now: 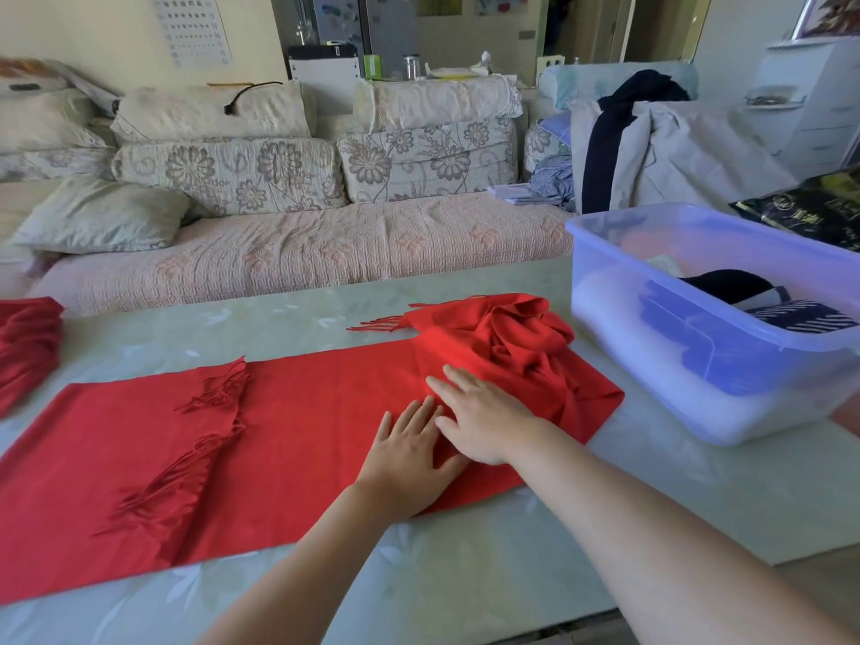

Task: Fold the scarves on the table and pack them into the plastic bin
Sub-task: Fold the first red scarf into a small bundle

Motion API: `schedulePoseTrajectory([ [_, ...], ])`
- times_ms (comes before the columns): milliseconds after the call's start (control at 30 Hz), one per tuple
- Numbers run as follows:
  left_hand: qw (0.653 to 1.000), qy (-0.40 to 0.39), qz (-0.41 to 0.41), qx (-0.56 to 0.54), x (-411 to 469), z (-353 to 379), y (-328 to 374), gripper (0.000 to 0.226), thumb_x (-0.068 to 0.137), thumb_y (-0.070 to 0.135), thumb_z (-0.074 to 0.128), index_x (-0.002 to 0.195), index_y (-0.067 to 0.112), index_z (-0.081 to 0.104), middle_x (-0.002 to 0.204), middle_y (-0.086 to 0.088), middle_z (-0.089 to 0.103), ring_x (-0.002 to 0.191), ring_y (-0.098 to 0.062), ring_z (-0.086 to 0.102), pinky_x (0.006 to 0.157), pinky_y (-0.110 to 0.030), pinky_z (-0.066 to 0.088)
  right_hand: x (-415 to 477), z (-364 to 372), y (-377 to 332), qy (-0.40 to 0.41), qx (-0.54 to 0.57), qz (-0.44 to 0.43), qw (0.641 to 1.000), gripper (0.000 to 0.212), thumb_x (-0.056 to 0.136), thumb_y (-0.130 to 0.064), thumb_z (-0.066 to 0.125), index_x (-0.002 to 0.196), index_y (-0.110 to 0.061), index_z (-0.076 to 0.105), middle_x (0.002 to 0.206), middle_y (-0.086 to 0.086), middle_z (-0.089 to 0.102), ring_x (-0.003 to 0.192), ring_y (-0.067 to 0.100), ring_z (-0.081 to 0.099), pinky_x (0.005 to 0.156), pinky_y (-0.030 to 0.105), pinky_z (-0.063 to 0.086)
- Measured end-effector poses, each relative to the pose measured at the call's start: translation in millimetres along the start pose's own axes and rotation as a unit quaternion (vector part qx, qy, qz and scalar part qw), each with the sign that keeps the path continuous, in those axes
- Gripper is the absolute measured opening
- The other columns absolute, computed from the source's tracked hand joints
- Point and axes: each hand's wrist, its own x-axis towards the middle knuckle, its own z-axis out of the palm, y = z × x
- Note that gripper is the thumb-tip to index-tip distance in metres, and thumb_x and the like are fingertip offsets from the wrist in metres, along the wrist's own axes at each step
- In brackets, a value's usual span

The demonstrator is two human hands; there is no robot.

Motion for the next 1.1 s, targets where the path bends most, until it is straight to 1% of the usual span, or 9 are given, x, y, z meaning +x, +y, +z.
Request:
schedulePoseTrajectory([
  [100,0.997,0.076,-0.03,0.008,-2,-10,-17,0.069,0.095,0.059,0.038,0.153,0.026,0.025,0.163,0.004,0.017,0.15,-0.015,0.011,0.122,-0.039,0.01,9,9,5,-0.068,-0.01,0.041,0.997,0.067,0.103,-0.055,0.031,0.16,-0.03,0.006,0.167,0.008,0.0,0.154,0.023,0.003,0.124,0.038,0.007],
  [167,0.996,0.058,-0.06,0.017,-5,-12,-33,0.073,0.094,0.062,0.038,0.155,0.027,0.02,0.163,0.002,0.013,0.15,-0.017,0.008,0.122,-0.039,0.008,13,12,14,-0.089,-0.051,0.075,0.992,0.069,0.1,-0.062,0.025,0.159,-0.033,0.006,0.167,0.007,-0.001,0.154,0.023,0.003,0.123,0.042,0.009],
  [267,0.997,-0.024,-0.064,0.028,-12,-11,-51,0.085,0.087,0.076,0.025,0.157,0.03,0.006,0.165,0.002,-0.002,0.151,-0.017,-0.007,0.123,-0.041,-0.001,21,13,14,-0.032,-0.111,0.105,0.988,0.068,0.098,-0.065,0.026,0.155,-0.029,0.028,0.16,0.011,0.026,0.146,0.029,0.026,0.117,0.046,0.023],
  [367,0.997,0.006,-0.047,0.063,-11,-15,-56,0.094,0.073,0.083,0.009,0.153,0.035,0.021,0.162,0.004,0.015,0.149,-0.018,0.009,0.121,-0.039,0.011,38,12,6,0.074,-0.157,0.057,0.983,0.052,0.099,-0.055,0.037,0.138,-0.022,0.05,0.14,0.009,0.046,0.13,0.029,0.041,0.109,0.042,0.031],
  [500,0.994,0.059,-0.067,0.059,9,-23,-58,0.086,0.077,0.076,0.007,0.146,0.033,0.035,0.154,0.008,0.032,0.143,-0.017,0.023,0.117,-0.04,0.019,61,14,13,0.075,-0.122,0.011,0.99,0.055,0.101,-0.046,0.039,0.15,-0.02,0.036,0.16,0.013,0.026,0.148,0.03,0.021,0.122,0.042,0.016],
  [633,0.992,-0.025,-0.107,0.057,26,-15,-65,0.078,0.091,0.072,0.024,0.156,0.033,0.008,0.165,0.002,0.001,0.151,-0.02,-0.004,0.121,-0.048,-0.002,72,19,39,-0.018,-0.069,0.062,0.995,0.068,0.101,-0.058,0.028,0.16,-0.027,0.012,0.167,0.009,0.003,0.154,0.024,0.002,0.124,0.04,0.004],
  [833,0.994,-0.014,-0.094,0.048,27,-8,-66,0.084,0.087,0.077,0.025,0.156,0.034,0.004,0.165,0.003,-0.004,0.151,-0.018,-0.009,0.121,-0.047,-0.004,83,16,39,-0.022,-0.083,0.096,0.992,0.068,0.1,-0.058,0.028,0.158,-0.024,0.018,0.166,0.012,0.011,0.153,0.028,0.008,0.123,0.043,0.01],
  [967,0.996,0.041,-0.082,0.021,17,-25,-76,0.073,0.091,0.068,0.036,0.154,0.032,0.022,0.162,0.003,0.019,0.149,-0.018,0.01,0.12,-0.04,0.013,91,13,2,0.026,-0.096,0.061,0.993,0.055,0.102,-0.049,0.035,0.148,-0.019,0.038,0.155,0.013,0.033,0.146,0.032,0.025,0.117,0.047,0.023],
  [1100,0.988,0.121,-0.094,0.025,-8,-53,-108,0.054,0.093,0.053,0.047,0.141,0.029,0.043,0.14,0.005,0.048,0.131,-0.021,0.04,0.104,-0.038,0.034,98,15,-56,0.044,-0.061,-0.017,0.997,0.053,0.101,-0.049,0.038,0.147,-0.022,0.04,0.151,0.011,0.04,0.141,0.029,0.034,0.114,0.047,0.029],
])
